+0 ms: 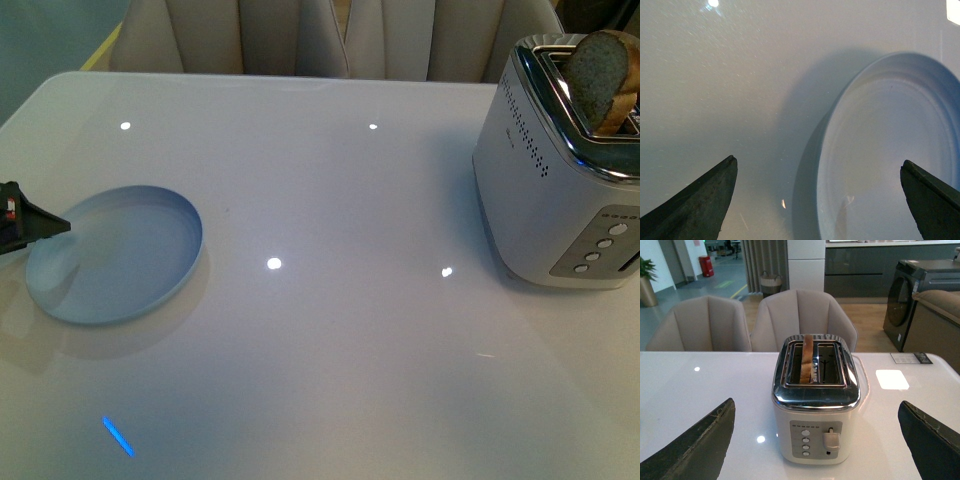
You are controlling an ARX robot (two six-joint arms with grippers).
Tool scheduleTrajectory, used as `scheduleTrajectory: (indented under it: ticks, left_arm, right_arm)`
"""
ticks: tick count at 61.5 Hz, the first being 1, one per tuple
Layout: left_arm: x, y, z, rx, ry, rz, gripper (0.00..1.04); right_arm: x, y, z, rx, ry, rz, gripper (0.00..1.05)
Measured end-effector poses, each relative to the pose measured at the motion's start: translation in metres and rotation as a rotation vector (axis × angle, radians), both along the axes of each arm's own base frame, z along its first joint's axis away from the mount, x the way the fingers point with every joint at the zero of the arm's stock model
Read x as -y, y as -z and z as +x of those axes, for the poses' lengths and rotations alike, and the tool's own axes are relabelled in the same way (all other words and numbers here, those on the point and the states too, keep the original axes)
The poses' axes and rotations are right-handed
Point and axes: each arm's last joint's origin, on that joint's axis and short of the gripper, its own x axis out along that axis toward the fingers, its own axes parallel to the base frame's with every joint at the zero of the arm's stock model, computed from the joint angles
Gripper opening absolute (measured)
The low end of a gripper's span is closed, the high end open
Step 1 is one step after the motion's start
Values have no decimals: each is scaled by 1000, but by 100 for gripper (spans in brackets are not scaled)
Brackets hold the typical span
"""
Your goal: Left arm holds plate, right arm toasts bread
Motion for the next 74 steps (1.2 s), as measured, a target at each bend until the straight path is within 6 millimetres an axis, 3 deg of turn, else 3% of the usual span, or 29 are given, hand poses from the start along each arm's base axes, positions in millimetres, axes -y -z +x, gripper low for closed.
scheduleTrajectory:
  ticks: [8,9,19,29,40,52,63,74]
  left_arm:
    - [-11,-28,-1,65,-56,68,98]
    - [-14,-39,-1,98,-88,104,98]
    - [-12,-79,-6,216,-151,158,98]
    - [19,-129,-13,369,-156,132,98]
    - [74,-179,-28,530,-127,81,98]
    - [116,-203,-56,630,-218,157,98]
    - [138,-204,-93,667,-314,239,98]
    - [160,-205,-129,690,-283,261,98]
  right_arm:
    - [0,0,0,0,0,0,96]
    - [0,0,0,0,0,0,96]
    - [0,0,0,0,0,0,96]
    - [0,0,0,0,0,0,96]
    - [0,0,0,0,0,0,96]
    - [0,0,0,0,0,0,96]
    - [0,0,0,0,0,0,96]
    - [0,0,0,0,0,0,96]
